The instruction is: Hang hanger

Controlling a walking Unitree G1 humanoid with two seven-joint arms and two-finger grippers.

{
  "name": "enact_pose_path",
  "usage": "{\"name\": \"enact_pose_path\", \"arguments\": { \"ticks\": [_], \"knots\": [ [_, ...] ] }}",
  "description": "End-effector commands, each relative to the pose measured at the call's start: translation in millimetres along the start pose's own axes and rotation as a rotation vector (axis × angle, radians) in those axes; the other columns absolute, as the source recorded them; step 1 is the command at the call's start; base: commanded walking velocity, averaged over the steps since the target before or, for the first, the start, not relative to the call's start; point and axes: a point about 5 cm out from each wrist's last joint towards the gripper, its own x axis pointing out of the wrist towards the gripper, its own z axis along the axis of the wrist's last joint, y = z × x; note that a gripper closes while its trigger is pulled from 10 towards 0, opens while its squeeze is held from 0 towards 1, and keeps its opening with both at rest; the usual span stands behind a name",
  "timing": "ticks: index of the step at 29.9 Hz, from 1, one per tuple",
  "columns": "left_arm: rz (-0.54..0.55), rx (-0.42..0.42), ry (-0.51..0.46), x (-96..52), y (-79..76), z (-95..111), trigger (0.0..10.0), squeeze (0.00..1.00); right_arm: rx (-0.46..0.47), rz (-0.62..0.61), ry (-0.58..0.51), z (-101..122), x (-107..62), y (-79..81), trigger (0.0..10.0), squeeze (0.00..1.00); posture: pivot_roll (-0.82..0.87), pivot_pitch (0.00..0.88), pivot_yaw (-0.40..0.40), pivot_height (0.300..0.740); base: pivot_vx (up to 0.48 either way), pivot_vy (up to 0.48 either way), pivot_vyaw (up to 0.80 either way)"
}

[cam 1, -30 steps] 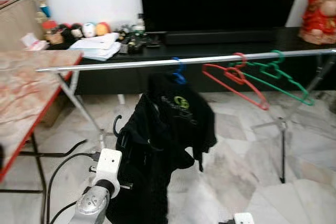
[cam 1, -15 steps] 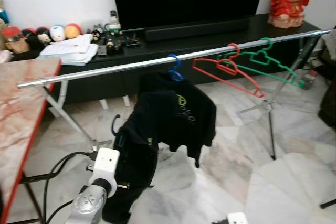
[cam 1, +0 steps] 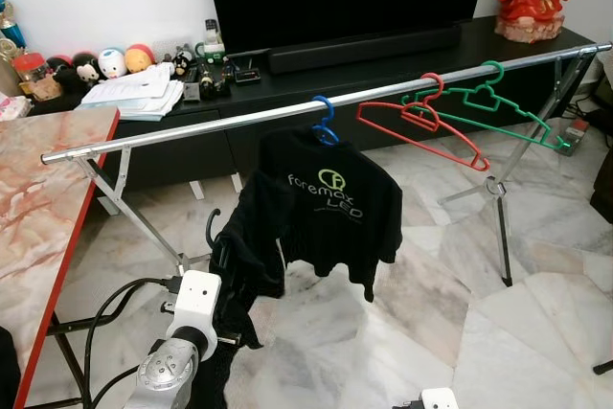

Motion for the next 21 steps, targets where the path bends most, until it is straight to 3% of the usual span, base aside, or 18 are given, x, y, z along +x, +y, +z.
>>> {"name": "enact_pose_path", "arguments": {
  "ticks": [1,21],
  "knots": [
    [0.009,-0.005,-0.036,-1.1,4.4,7.4,10.0,0.00,0.010,0.003,0.005,-3.0,-0.1,3.8,10.0,0.00,-0.05,0.077,0.104,0.740,-0.274,0.000,0.00],
    [0.003,-0.006,-0.031,-0.8,2.9,6.9,10.0,0.00,0.037,-0.008,0.001,-3.6,-0.3,3.0,10.0,0.00,-0.05,0.079,0.101,0.740,-0.313,0.000,0.00]
  ]
}}
